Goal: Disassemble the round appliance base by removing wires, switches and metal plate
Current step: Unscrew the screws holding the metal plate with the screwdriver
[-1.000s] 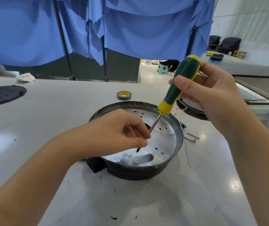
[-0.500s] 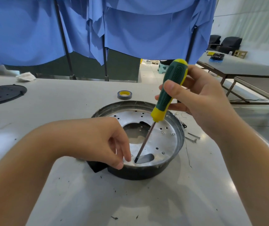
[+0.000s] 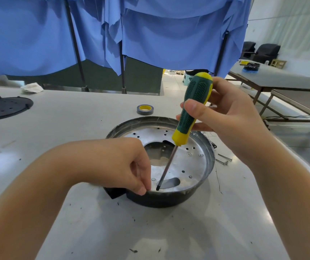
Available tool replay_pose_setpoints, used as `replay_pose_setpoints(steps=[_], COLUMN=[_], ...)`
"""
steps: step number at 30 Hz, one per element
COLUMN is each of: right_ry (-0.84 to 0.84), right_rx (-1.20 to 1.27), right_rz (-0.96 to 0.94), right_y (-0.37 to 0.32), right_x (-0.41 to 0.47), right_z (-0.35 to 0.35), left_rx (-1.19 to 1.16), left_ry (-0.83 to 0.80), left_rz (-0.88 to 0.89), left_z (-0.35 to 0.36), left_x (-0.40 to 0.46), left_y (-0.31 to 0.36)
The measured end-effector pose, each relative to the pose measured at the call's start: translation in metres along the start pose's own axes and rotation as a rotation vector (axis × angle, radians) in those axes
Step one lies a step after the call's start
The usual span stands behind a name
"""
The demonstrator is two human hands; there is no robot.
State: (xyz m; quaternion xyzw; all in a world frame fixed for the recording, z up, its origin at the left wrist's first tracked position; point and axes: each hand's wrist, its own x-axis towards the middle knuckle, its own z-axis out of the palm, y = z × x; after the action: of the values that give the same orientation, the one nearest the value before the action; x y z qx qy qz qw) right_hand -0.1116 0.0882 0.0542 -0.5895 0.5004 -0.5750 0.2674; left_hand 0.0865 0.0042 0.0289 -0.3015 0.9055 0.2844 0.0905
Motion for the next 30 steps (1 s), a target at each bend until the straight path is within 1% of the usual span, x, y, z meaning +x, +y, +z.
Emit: replay_pose_setpoints(steps=[11, 17, 22, 30], right_ry=[-0.001, 0.013, -0.026, -0.065], right_rx=[-0.039, -0.003, -0.033, -0.097], right_rz=[-0.076, -0.092, -0.079, -0.115], right_y=[-0.0085, -0.0094, -0.0054, -0.0030], right_x=[-0.0046, -0.0048, -0.0033, -0.0018], right_z=[0.0026, 0.0005, 0.0032, -0.0002], left_rx=[-0.010, -0.004, -0.025, -0.016], left_ry=[0.014, 0.009, 0.004, -0.001], left_rz=[0.015, 0.009, 0.014, 0.003], left_z=[0.0053, 0.0056, 0.0047, 0.0046], left_x=[0.0035, 0.0036, 0.0036, 0.0034], left_y=[0.0048, 0.0045, 0.0061, 0.0065])
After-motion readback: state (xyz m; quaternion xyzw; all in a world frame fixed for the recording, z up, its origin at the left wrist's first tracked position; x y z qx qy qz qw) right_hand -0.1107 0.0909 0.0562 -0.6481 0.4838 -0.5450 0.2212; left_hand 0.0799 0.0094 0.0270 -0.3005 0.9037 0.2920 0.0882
